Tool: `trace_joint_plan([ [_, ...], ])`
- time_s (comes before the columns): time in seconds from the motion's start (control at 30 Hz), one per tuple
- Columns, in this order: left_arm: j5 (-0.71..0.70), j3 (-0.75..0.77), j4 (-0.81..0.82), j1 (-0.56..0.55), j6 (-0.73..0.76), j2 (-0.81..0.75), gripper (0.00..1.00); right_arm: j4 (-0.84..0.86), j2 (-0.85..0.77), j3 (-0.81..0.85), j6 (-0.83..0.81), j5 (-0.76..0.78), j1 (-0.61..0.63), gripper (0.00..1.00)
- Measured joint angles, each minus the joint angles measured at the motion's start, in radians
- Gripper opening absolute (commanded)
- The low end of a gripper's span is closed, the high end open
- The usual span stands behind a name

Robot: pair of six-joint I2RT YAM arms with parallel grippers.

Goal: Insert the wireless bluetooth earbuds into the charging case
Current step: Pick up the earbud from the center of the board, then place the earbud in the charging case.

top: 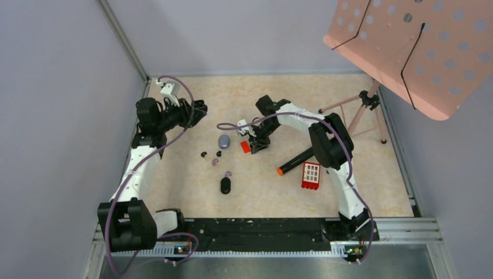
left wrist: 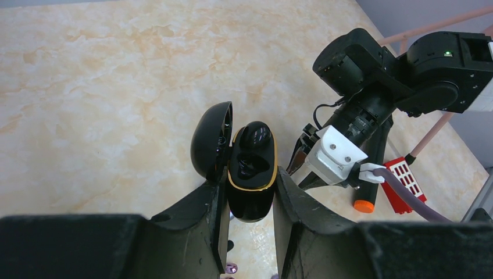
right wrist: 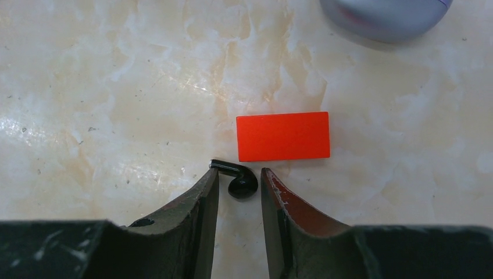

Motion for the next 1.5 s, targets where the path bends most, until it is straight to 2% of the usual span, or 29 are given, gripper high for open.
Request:
trace_joint_plan([
  [0.2, 0.0, 0.0, 0.0, 0.0, 0.0, 0.0, 0.0, 0.033, -0.016, -0.025, 0.015, 0.013, -0.002, 0.3],
  [0.33, 0.0, 0.0, 0.0, 0.0, 0.0, 0.0, 0.0, 0.051, -0.018, -0.03, 0.02, 0.021, -0.002, 0.23],
  [0.47, 0.0, 0.0, 0.0, 0.0, 0.0, 0.0, 0.0, 0.063, -0.018, -0.031, 0.03, 0.026, -0.002, 0.11],
  [0.57, 0.001, 0.0, 0.001, 0.0, 0.0, 0.0, 0.0, 0.076, -0.024, -0.041, 0.042, 0.029, -0.002, 0.09],
  [0.8, 0.039, -0.002, 0.048, 0.002, -0.006, 0.012, 0.0, 0.19, -0.11, -0.177, 0.127, 0.058, -0.002, 0.0],
  [0.9, 0.051, -0.003, 0.079, 0.002, -0.023, 0.037, 0.0, 0.263, -0.163, -0.249, 0.185, 0.081, -0.002, 0.0],
  [1.03, 0.054, -0.013, 0.102, -0.009, -0.039, 0.058, 0.0, 0.375, -0.278, -0.339, 0.292, 0.12, -0.004, 0.0],
  [1.17, 0.061, -0.019, 0.132, -0.047, -0.054, 0.066, 0.0, 0.516, -0.459, -0.397, 0.405, 0.164, -0.006, 0.0],
  [1.37, 0.077, -0.025, 0.206, -0.177, -0.069, 0.068, 0.0, 0.814, -0.772, -0.448, 0.523, 0.272, 0.008, 0.0],
  [1.5, 0.109, -0.029, 0.272, -0.245, -0.092, 0.068, 0.0, 0.982, -0.892, -0.471, 0.523, 0.339, 0.054, 0.0],
])
